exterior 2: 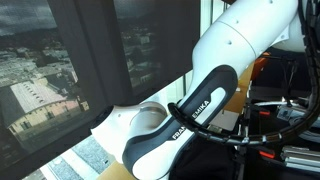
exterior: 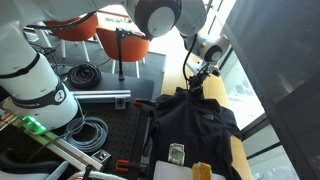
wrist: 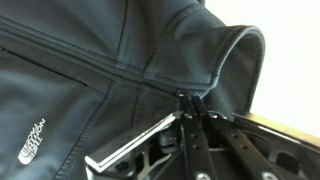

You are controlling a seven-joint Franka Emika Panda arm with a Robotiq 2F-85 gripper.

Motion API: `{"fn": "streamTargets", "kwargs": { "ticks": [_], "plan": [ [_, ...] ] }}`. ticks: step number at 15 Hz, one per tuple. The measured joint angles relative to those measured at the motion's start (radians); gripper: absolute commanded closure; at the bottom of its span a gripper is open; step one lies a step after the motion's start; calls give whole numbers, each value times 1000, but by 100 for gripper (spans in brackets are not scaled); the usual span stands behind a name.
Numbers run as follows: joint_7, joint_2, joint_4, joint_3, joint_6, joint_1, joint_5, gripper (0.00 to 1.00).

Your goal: Zip up the jersey

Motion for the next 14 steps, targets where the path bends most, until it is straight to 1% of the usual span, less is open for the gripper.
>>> {"fn": "streamTargets", "kwargs": {
  "ticks": [3, 4, 5, 6, 8, 10, 12, 13, 14],
  "plan": [
    [0, 29, 50, 0, -29, 3, 1, 99],
    [0, 37, 64, 0, -36, 3, 1, 71],
    [0, 45, 80, 0, -43, 4, 1, 70],
    [1, 53, 94, 0, -49, 4, 2, 64],
    [7, 63, 114, 8, -47, 5, 8, 49],
    [12, 65, 125, 18, -43, 7, 15, 35],
    [19, 62, 128, 23, -21, 7, 18, 21],
    [22, 58, 128, 23, -6, 6, 18, 12],
    [26, 52, 124, 23, 11, 4, 18, 6]
  ]
}}
